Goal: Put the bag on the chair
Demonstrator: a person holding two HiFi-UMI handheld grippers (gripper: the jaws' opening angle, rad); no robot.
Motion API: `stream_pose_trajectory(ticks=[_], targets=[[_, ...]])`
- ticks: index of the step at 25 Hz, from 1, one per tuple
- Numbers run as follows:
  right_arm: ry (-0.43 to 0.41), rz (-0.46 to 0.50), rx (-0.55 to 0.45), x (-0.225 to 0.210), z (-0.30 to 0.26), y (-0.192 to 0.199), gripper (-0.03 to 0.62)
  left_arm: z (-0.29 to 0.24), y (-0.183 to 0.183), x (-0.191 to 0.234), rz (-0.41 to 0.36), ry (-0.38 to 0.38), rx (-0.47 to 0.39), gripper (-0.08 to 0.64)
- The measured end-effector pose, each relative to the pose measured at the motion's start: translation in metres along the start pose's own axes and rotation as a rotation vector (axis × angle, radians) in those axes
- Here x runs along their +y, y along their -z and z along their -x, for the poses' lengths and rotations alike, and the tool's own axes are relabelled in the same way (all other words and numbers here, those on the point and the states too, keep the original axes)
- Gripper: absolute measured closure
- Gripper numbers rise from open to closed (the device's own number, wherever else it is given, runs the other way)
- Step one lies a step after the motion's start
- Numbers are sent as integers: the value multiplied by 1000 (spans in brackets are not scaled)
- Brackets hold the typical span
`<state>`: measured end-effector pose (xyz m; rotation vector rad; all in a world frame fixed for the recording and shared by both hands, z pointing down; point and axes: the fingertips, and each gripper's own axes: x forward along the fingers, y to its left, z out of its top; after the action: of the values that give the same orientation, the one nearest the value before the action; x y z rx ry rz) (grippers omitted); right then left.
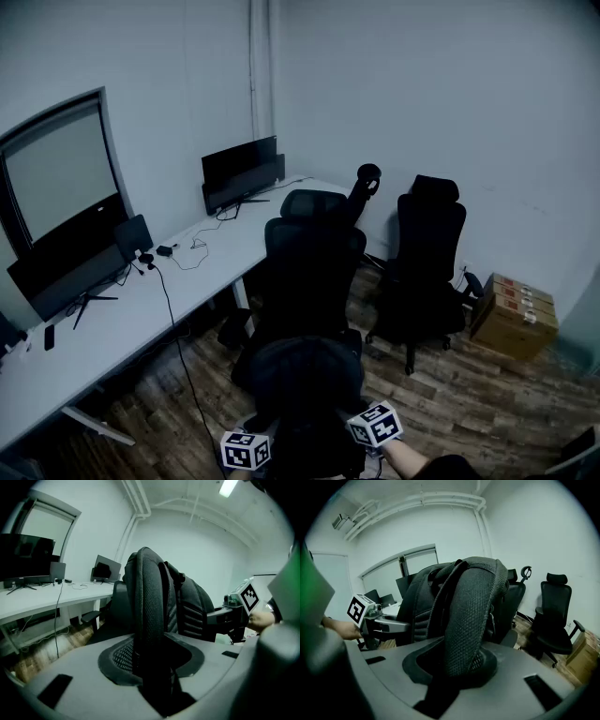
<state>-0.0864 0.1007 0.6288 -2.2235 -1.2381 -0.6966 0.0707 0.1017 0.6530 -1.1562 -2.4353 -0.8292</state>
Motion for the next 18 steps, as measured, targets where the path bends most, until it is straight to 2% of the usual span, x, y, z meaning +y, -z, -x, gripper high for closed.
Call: stream_pose_trajectory(ticks=[5,18], targets=[[6,0,8,0,2,6,499,-1,7,-2,15,8,13,390],[11,-59,-10,-9,3,4,497,-9,-6,-4,-34,36,34,388]])
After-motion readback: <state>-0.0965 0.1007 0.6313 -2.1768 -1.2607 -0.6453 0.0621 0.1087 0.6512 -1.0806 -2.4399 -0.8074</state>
